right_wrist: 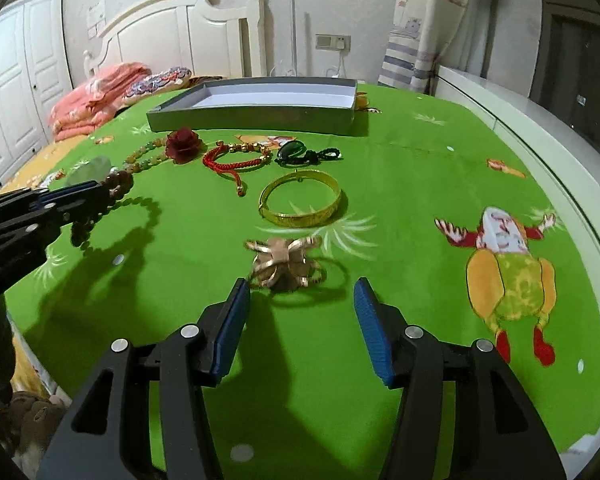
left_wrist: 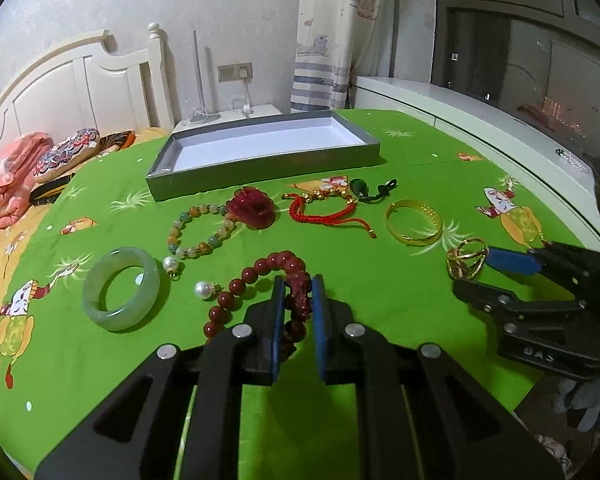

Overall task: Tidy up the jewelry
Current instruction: 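Grasp the dark red bead bracelet with the left tool while the right tool grasps the gold double ring, then carry the bead bracelet and gold ring into the grey tray and open both tools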

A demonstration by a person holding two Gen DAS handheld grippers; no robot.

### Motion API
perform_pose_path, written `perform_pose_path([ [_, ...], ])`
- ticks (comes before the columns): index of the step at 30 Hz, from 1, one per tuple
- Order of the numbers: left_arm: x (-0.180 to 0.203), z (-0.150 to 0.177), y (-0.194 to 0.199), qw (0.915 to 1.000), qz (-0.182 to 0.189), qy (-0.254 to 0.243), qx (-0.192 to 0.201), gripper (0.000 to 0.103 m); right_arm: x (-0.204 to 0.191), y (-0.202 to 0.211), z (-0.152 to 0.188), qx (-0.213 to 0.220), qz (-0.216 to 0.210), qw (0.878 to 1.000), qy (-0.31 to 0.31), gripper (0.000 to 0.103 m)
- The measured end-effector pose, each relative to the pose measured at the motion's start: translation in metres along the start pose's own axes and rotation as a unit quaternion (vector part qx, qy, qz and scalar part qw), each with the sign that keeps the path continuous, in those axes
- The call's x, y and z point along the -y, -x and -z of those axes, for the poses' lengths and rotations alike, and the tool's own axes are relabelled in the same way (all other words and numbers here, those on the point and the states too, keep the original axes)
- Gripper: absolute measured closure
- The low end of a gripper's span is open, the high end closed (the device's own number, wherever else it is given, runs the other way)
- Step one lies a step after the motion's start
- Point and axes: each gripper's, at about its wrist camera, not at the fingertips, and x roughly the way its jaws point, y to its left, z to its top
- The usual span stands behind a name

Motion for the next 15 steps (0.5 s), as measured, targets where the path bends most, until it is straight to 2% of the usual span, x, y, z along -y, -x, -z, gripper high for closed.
perform_pose_path([
  [5, 0.002, 0.004, -0.002, 1.0, -0.005, -0.002, 0.003, 0.09, -0.011, -0.013, -0.015, -0.008, 0.006, 1.0, 0.007, 0.052],
  [7, 0.002, 0.005, -0.003, 1.0, -0.007, -0.003, 0.002, 0.09, -0.013, -0.017, -0.015, -0.005, 0.009, 1.0, 0.0, 0.057],
  [8, 0.002, 0.006, -0.004, 1.0, -0.007, -0.003, 0.003, 0.09, -0.014, -0.016, -0.015, -0.002, 0.011, 1.0, -0.002, 0.066],
  [15, -0.006, 0.008, -0.004, 0.9997, -0.017, 0.013, 0.015, 0.09, -0.019, -0.007, -0.008, 0.041, 0.006, 0.999, -0.009, 0.066],
])
